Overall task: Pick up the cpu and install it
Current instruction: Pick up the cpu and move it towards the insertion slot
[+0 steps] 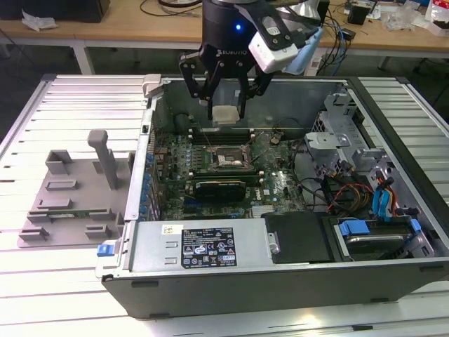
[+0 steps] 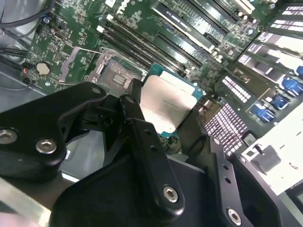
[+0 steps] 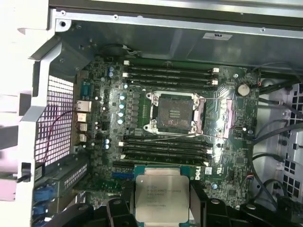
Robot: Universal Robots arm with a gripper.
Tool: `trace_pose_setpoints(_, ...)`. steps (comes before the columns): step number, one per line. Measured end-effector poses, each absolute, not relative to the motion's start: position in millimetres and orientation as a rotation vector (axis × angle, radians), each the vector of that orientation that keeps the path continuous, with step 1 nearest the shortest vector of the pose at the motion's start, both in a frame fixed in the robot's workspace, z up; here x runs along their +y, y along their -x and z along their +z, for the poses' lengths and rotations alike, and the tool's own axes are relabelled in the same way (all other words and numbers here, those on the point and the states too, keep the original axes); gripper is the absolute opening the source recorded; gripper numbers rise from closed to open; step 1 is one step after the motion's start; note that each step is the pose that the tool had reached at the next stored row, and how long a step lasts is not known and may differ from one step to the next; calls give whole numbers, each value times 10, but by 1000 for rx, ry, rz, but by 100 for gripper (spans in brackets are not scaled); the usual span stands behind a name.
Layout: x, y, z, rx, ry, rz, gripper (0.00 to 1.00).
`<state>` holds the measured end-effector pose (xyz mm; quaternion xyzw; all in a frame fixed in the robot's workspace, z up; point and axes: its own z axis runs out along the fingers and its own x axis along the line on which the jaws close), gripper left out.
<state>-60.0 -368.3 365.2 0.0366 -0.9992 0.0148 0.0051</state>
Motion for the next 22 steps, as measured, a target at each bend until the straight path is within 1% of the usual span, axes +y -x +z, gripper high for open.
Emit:
trace_pose_setpoints(16,-3566,492,3362,-3129,-115,48,55)
trace_pose_setpoints(20,-3503,492,3198,-3129,-115,48,55)
trace_pose_setpoints(22,-3482,493,3169,-3129,-115,48,55)
